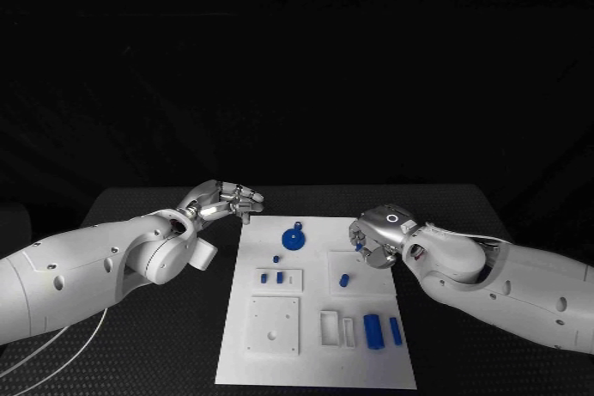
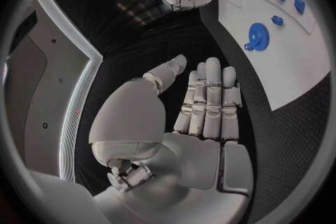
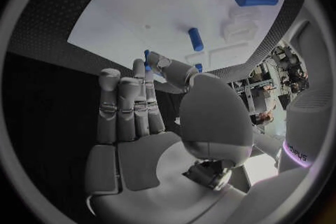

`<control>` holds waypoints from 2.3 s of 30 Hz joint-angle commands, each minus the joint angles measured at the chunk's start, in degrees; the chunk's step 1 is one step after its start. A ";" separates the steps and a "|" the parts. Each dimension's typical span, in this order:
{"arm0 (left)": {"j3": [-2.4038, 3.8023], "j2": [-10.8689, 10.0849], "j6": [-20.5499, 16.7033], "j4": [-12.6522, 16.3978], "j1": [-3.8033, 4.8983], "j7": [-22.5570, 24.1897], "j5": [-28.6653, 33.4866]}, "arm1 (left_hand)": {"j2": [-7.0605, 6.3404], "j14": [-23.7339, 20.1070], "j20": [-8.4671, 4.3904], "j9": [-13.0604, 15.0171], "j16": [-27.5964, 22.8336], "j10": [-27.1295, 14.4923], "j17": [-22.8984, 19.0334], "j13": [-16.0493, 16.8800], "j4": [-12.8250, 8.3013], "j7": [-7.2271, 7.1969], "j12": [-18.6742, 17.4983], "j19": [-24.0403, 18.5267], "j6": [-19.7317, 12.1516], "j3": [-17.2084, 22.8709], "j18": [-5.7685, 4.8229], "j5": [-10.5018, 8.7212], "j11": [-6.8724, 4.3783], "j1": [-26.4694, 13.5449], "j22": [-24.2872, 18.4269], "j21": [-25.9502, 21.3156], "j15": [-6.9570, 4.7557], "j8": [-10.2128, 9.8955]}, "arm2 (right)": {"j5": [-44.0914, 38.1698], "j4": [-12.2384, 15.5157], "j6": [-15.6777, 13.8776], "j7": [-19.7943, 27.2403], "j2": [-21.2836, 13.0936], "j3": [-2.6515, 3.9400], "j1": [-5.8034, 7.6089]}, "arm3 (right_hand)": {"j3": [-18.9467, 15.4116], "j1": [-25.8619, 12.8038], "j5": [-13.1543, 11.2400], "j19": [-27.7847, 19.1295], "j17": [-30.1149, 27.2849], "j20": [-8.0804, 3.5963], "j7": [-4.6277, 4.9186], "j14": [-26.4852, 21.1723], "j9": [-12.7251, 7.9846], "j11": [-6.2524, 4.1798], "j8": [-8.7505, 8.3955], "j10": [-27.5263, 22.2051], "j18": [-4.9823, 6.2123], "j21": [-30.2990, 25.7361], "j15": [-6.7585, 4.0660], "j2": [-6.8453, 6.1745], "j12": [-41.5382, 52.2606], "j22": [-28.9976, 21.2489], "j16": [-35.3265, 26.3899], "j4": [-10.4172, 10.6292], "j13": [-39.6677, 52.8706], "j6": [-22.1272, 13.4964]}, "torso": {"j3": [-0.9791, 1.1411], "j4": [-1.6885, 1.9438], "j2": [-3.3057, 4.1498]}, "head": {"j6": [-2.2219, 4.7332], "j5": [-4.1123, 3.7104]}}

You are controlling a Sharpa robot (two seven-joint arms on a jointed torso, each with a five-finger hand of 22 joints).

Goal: Assemble the parts on the task board

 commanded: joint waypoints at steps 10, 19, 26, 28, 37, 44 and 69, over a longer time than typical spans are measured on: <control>0.02 1.89 -1.66 -2.56 0.11 0.59 2.78 | 0.34 0.43 -0.37 0.06 -0.37 -0.42 0.11 -0.10 0.02 0.04 0.44 0.07 -0.49 -0.18 0.64 0.32 0.03 -0.56 -0.02 -0.27 -0.03 0.33 | 1.52 2.58 0.07 1.35 6.32 -0.09 -0.75 | 0.50 -0.40 0.34 0.36 0.05 0.05 0.05 0.20 -0.02 0.07 0.04 0.23 2.60 0.36 -0.16 0.21 -0.02 0.96 0.03 0.07 -0.03 0.50 | 0.06 0.04 -0.60 | -0.04 4.38; 0.02 3.52 -2.53 -4.35 0.10 0.81 4.15 | 0.43 0.48 -0.38 0.07 -0.46 -0.40 0.16 -0.12 0.10 0.03 0.55 0.14 -0.48 -0.18 0.63 0.45 0.01 -0.64 0.00 -0.32 -0.04 0.37 | -0.38 1.88 0.24 2.07 11.73 -1.91 -2.89 | 0.56 -0.47 0.48 0.39 0.04 0.01 0.07 0.23 -0.05 0.08 -0.02 0.23 2.60 0.38 -0.15 0.36 -0.13 0.94 -0.04 -0.02 -0.01 0.48 | -0.02 0.14 -0.99 | -0.89 7.93; 0.02 3.88 -2.57 -4.73 0.10 0.81 4.19 | 0.45 0.49 -0.39 0.07 -0.51 -0.40 0.18 -0.14 0.13 0.03 0.60 0.15 -0.47 -0.18 0.62 0.49 0.01 -0.68 0.00 -0.36 -0.04 0.38 | -0.75 2.11 0.49 2.10 12.84 -2.53 -4.64 | 0.57 -0.53 0.56 0.42 0.04 -0.01 0.07 0.26 -0.06 0.08 -0.05 0.25 2.60 0.40 -0.15 0.42 -0.19 0.94 -0.08 -0.10 0.00 0.48 | -0.15 0.08 -0.95 | -1.88 9.30; 0.02 3.92 -2.55 -4.81 0.10 0.78 4.19 | 0.44 0.49 -0.39 0.07 -0.52 -0.40 0.18 -0.14 0.14 0.03 0.61 0.15 -0.47 -0.18 0.62 0.50 0.00 -0.68 0.01 -0.37 -0.04 0.38 | -0.83 2.11 0.62 2.17 13.10 -3.48 -4.83 | 0.57 -0.55 0.57 0.42 0.04 -0.02 0.07 0.27 -0.06 0.08 -0.06 0.25 2.60 0.40 -0.15 0.43 -0.20 0.94 -0.08 -0.12 0.00 0.49 | -0.10 0.08 -0.91 | -2.22 9.71; 0.02 4.14 -2.41 -4.80 0.10 0.77 4.21 | 0.44 0.48 -0.39 0.07 -0.58 -0.41 0.21 -0.16 0.16 0.03 0.66 0.16 -0.47 -0.19 0.61 0.53 0.00 -0.72 0.01 -0.41 -0.04 0.40 | -1.33 1.59 0.86 2.35 14.16 -4.39 -6.35 | 0.57 -0.64 0.64 0.44 0.04 -0.04 0.08 0.30 -0.08 0.09 -0.10 0.28 2.60 0.42 -0.14 0.53 -0.27 0.93 -0.13 -0.22 0.02 0.49 | -0.04 0.26 -0.94 | -3.19 10.69; 0.02 4.19 -2.26 -4.74 0.10 0.77 4.21 | 0.45 0.48 -0.39 0.07 -0.63 -0.42 0.22 -0.18 0.18 0.03 0.69 0.16 -0.47 -0.19 0.60 0.54 0.01 -0.76 0.02 -0.44 -0.04 0.41 | -1.65 0.77 0.86 2.45 14.65 -4.48 -7.19 | 0.56 -0.69 0.69 0.45 0.04 -0.05 0.08 0.32 -0.08 0.09 -0.11 0.30 2.60 0.43 -0.14 0.57 -0.31 0.93 -0.15 -0.30 0.04 0.50 | -0.08 0.51 -1.02 | -3.66 10.73; 0.02 3.90 -1.77 -4.97 0.10 0.50 4.22 | 0.48 0.47 -0.38 0.06 -0.79 -0.52 0.29 -0.25 0.31 0.06 0.79 0.16 -0.54 -0.24 0.57 0.54 0.03 -0.94 0.05 -0.58 -0.02 0.42 | -2.72 0.31 0.22 2.07 14.39 -4.48 -7.50 | 0.58 -0.81 0.82 0.50 0.05 -0.09 0.07 0.40 -0.09 0.07 -0.14 0.40 2.60 0.47 -0.15 0.65 -0.41 0.92 -0.20 -0.51 0.09 0.56 | -0.08 0.52 -1.06 | -3.98 10.87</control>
